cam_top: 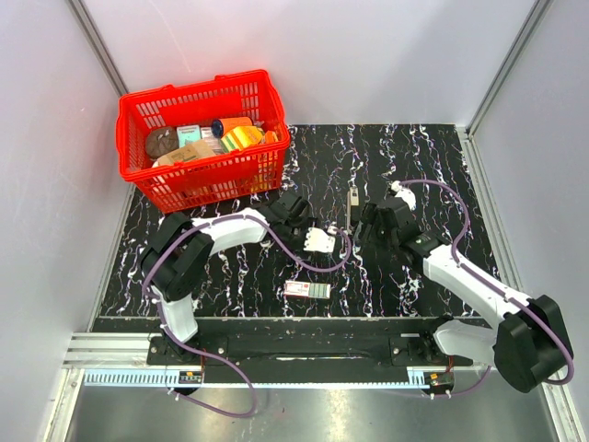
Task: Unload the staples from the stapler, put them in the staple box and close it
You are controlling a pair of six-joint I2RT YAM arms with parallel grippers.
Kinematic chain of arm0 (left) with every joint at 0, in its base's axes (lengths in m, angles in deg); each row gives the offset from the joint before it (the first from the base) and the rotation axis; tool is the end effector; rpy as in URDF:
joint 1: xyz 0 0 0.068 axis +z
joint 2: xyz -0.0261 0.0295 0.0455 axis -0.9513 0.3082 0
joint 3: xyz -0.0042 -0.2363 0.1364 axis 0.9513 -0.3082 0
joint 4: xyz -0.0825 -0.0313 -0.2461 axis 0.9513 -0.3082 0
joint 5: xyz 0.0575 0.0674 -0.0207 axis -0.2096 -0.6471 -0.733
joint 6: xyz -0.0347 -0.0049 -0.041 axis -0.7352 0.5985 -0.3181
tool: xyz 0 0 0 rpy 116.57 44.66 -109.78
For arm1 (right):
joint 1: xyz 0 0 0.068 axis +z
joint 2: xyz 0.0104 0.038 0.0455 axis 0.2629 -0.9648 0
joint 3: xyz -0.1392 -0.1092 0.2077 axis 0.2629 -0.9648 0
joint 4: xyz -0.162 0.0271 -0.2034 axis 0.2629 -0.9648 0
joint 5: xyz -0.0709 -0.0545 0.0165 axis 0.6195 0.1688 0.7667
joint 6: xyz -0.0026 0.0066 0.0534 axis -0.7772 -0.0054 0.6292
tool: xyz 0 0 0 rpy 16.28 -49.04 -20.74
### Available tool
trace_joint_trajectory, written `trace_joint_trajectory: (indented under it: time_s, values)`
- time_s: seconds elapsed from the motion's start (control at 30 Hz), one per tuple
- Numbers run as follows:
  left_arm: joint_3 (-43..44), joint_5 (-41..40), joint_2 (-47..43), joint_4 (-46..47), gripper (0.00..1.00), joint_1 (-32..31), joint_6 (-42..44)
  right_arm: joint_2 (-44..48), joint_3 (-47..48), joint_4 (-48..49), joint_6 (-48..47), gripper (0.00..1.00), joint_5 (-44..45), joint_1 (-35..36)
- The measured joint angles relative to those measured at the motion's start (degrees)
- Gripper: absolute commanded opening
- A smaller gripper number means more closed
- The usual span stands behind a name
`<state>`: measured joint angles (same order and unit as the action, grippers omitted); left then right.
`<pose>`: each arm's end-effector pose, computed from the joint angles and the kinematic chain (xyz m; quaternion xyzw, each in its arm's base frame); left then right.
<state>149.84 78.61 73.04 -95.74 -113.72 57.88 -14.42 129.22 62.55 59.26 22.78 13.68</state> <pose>0.2642 -0.2487 0.1642 0.7696 0.5746 -0.0974 0.2607 0.2146 0.1105 0.2315 0.0967 0.9069 0.1391 0.3857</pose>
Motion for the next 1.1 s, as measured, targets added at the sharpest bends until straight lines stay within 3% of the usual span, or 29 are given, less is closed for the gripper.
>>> trace_joint_trajectory:
  time_s: [0.73,1.1]
  values:
    - [10.23,-0.68,7.78,-0.66,0.64,0.17,-2.67,1.03,-0.83,-0.57,-0.07,0.74,-0.44,-0.87]
    - [12.39,0.22,8.94,-3.32,0.65,2.01,-6.27,1.03,-0.85,-0.57,-0.07,0.73,-0.48,-0.98]
